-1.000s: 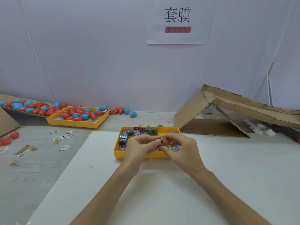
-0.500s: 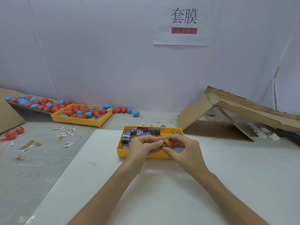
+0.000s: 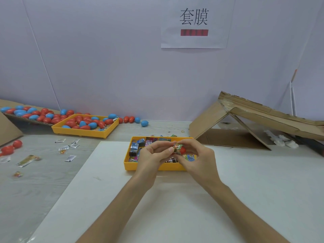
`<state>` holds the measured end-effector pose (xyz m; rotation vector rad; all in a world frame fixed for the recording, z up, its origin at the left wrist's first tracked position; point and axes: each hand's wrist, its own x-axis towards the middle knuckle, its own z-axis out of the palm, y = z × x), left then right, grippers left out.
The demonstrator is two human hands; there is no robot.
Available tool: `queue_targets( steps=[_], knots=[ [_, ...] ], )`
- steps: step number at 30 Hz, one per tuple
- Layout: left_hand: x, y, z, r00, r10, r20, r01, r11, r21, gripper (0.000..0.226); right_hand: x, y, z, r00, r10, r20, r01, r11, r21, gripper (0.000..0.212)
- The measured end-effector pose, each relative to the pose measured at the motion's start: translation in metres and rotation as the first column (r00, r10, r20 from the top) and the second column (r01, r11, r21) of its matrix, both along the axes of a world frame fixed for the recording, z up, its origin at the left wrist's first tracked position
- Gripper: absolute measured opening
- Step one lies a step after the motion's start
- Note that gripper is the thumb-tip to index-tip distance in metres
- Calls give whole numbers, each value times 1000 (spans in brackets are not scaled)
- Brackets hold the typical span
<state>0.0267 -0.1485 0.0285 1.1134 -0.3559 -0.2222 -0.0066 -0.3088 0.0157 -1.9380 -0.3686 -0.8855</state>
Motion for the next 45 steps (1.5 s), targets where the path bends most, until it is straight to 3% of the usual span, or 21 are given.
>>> queue_targets(
  steps=[9, 15, 23, 27, 31, 36, 45],
  knots=[
    [1, 0, 0, 1000, 18, 16, -19, 999, 29, 20, -3, 0, 0, 999, -38, 37, 39, 999, -20, 35],
    [0, 0, 1, 996, -63, -69, 64, 998, 0, 30, -4, -3, 2, 999, -42, 14, 43, 997, -60, 33],
    [0, 2, -1, 949, -277, -154, 265, 960, -91, 33, -4, 1, 7, 990, 95, -101, -77, 983, 166, 31],
    [-3, 1, 2, 929, -323, -180, 311, 946, -91, 38, -4, 0, 6, 990, 72, -118, -60, 993, 102, 32],
    [-2, 1, 1, 942, -315, -116, 313, 949, -34, 39, -3, 1, 5, 992, 68, -110, -64, 997, 39, 35],
    [-3, 0, 0, 925, -344, -162, 341, 939, -44, 53, -6, 3, 8, 984, 109, -140, -93, 989, 112, 32],
    [0, -2, -2, 915, -354, -197, 343, 935, -88, 47, -7, 2, 11, 966, 190, -176, -149, 963, 225, 38]
  ],
)
